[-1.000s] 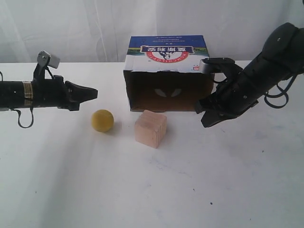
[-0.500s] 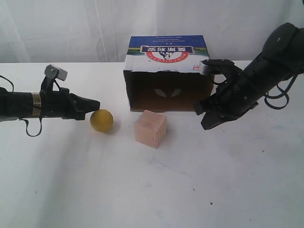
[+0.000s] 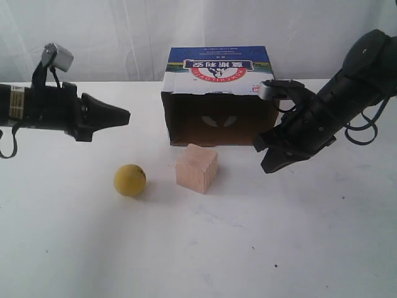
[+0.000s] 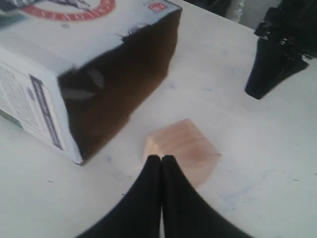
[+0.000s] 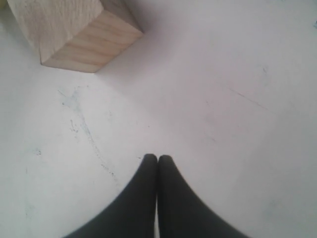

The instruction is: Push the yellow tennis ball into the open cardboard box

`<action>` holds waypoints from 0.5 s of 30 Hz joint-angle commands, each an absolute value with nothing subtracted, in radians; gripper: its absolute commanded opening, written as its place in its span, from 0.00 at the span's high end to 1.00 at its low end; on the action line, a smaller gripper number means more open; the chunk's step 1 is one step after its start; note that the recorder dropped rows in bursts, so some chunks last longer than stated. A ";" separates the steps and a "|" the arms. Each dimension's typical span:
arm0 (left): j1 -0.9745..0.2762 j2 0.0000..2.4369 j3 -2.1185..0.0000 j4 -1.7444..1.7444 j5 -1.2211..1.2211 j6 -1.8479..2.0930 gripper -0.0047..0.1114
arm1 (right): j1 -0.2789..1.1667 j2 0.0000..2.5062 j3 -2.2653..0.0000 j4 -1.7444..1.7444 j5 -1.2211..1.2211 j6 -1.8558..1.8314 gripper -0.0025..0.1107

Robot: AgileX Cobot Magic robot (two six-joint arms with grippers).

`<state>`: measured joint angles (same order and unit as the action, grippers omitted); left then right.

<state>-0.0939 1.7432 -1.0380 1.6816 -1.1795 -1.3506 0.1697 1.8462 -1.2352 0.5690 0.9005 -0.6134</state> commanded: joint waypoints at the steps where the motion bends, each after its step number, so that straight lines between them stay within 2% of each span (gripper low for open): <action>1: -0.120 1.745 -1.026 1.635 -0.908 -1.268 0.96 | 0.170 1.845 -1.231 0.593 0.881 -0.625 0.98; 4: -0.122 1.814 -1.026 1.642 -0.834 -1.251 0.96 | 0.170 1.845 -1.231 0.593 0.881 -0.627 0.98; 10: -0.122 1.933 -1.026 1.744 -0.961 -1.332 0.96 | 0.170 1.845 -1.231 0.593 0.897 -0.632 0.98; 15: -0.122 1.942 -0.971 1.744 -1.037 -1.373 0.96 | 0.170 1.845 -1.231 0.593 0.899 -0.632 0.98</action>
